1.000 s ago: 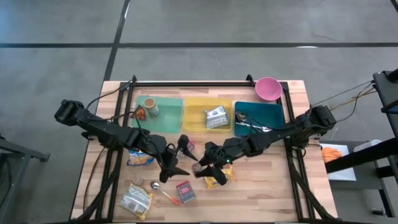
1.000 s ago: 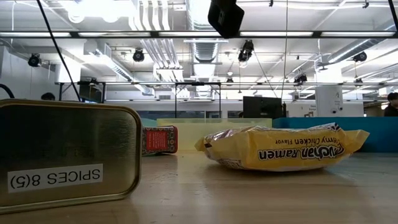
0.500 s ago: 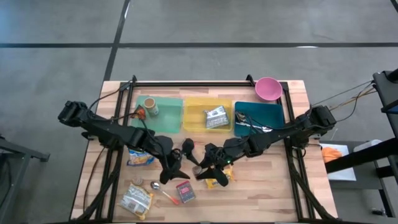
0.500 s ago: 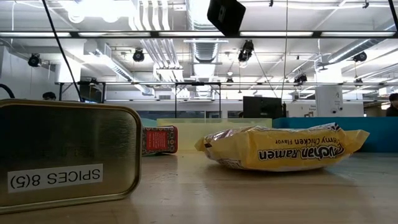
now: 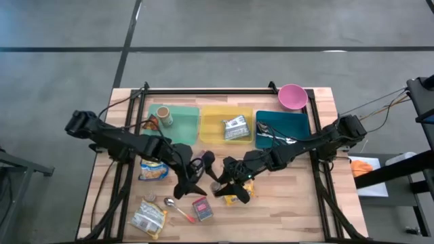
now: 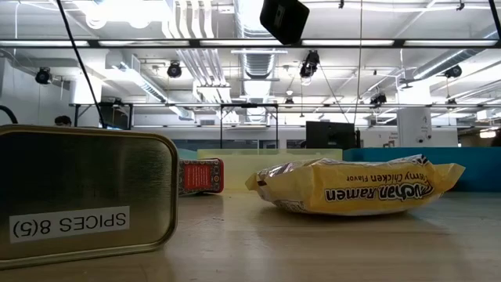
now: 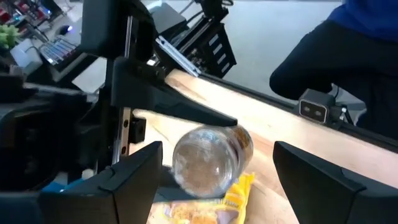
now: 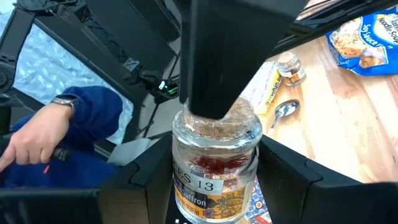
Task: Pick & Place Food Item
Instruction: Put the brown seasoning bottle into the green bin
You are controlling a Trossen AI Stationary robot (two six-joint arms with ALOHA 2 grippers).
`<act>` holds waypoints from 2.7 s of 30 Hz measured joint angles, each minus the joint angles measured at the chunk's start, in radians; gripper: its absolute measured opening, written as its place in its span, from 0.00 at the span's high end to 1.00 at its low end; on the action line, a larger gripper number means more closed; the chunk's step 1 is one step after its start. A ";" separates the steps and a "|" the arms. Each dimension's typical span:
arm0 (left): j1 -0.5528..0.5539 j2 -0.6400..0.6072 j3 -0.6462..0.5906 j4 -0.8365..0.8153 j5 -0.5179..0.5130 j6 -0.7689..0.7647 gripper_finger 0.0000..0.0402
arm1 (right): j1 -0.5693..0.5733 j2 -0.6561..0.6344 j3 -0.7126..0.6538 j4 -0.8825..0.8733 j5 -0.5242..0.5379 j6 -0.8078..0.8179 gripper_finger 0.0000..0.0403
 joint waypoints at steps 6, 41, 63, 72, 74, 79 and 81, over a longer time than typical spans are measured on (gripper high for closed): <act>0.016 0.018 0.001 0.010 0.012 0.004 0.22 | 0.000 0.000 0.000 0.015 0.000 -0.005 0.54; 0.037 0.078 0.008 0.016 0.208 -0.014 0.54 | 0.000 0.064 0.004 0.107 -0.060 0.010 0.54; 0.051 0.038 0.006 -0.084 0.164 -0.174 0.56 | 0.000 0.063 0.005 0.077 -0.020 -0.029 0.27; 0.095 -0.085 0.006 -0.295 -0.038 -0.358 0.56 | -0.005 0.046 0.003 -0.020 0.034 -0.037 0.26; 0.119 -0.102 0.005 -0.344 -0.087 -0.413 0.56 | -0.005 0.029 0.004 -0.061 0.033 -0.055 0.26; 0.188 -0.142 -0.003 -0.476 -0.243 -0.520 0.56 | -0.008 -0.045 -0.009 -0.120 0.033 -0.120 0.26; 0.238 -0.153 -0.003 -0.550 -0.322 -0.553 0.56 | -0.008 -0.083 -0.012 -0.156 0.034 -0.160 0.26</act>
